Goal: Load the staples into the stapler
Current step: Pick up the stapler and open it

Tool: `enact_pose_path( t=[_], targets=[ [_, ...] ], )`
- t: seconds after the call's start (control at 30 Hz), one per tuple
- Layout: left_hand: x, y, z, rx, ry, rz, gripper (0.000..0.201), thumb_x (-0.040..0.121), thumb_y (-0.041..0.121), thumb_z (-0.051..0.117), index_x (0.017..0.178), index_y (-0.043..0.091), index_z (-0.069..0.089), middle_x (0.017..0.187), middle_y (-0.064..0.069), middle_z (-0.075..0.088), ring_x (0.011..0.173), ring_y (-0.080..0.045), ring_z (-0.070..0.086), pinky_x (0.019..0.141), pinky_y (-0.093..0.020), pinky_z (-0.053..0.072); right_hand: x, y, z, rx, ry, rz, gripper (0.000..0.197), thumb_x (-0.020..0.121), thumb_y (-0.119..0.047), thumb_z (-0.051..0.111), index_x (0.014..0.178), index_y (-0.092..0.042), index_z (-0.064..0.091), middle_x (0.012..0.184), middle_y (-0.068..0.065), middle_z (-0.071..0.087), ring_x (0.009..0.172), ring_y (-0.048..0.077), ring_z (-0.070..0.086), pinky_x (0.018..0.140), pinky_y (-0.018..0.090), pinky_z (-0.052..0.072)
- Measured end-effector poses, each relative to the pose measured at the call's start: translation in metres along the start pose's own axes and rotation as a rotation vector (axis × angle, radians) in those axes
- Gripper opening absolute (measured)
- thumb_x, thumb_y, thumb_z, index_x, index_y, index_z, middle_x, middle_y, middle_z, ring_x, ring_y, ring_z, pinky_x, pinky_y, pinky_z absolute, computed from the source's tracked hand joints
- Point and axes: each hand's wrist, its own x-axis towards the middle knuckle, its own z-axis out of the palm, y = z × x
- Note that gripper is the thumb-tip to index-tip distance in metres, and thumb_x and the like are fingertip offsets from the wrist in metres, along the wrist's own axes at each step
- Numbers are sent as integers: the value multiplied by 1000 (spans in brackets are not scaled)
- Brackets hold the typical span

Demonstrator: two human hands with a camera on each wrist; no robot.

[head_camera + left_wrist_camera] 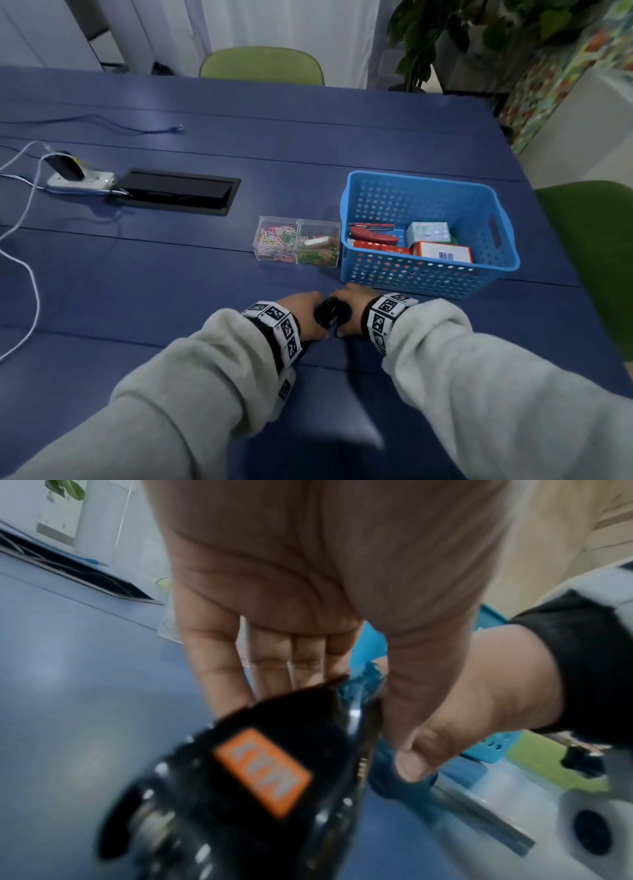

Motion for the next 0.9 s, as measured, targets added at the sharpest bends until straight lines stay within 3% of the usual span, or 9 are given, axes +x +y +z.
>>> enact_pose_path(
  t=[0.17, 0.3, 0.43, 0.57, 0.67, 0.8, 0.9],
  targets=[
    [-5, 4, -2, -10, 26, 59, 35, 72, 26, 67, 102, 15, 52, 108, -9, 64, 101, -28, 60, 73, -28, 41, 8, 1, 8, -47, -16, -28, 45, 70, -32, 74, 111, -20, 59, 121, 9, 52, 113, 29, 51, 95, 33, 43],
    [-15, 4, -10, -67, 64, 108, 32, 68, 20, 68, 88, 23, 44, 91, -3, 59, 85, -24, 58, 69, -31, 45, 4, 8, 7, -38, -11, -38, 41, 72, -29, 74, 109, -18, 60, 118, 10, 55, 111, 29, 52, 91, 33, 44],
    [-28, -7, -18, -193, 143, 125, 27, 64, 14, 70, 81, 18, 48, 74, 3, 55, 68, -16, 52, 59, -27, 42, -4, 18, 4, -49, -29, -24, 42, 72, -31, 74, 109, -17, 59, 116, 10, 57, 108, 29, 54, 91, 35, 46],
    [-40, -31, -20, -268, 204, 130, 24, 63, 11, 71, 73, 19, 51, 88, -9, 67, 77, -24, 61, 69, -33, 50, -8, 21, 8, -41, -6, -12, 41, 73, -32, 73, 109, -18, 58, 115, 8, 57, 109, 28, 52, 92, 36, 47],
    [-46, -57, -18, -299, 250, 110, 28, 63, 12, 74, 67, 25, 49, 89, -9, 69, 81, -26, 64, 76, -38, 52, -9, 20, 9, -45, 5, -4, 38, 73, -33, 73, 104, -18, 58, 113, 8, 57, 108, 27, 51, 91, 37, 47],
    [-49, -87, -15, -275, 277, -11, 27, 65, 14, 75, 64, 28, 52, 71, 2, 64, 65, -16, 58, 63, -28, 46, -9, 18, 9, -52, -9, 1, 39, 73, -34, 73, 104, -17, 58, 112, 9, 58, 106, 27, 52, 90, 35, 46],
    [-45, -93, -9, -178, 217, -80, 30, 68, 13, 68, 63, 31, 45, 69, 6, 58, 67, -18, 57, 60, -27, 45, -9, 16, 9, -56, -7, 4, 39, 72, -33, 74, 104, -15, 58, 112, 10, 58, 105, 28, 53, 89, 35, 46]
  ],
)
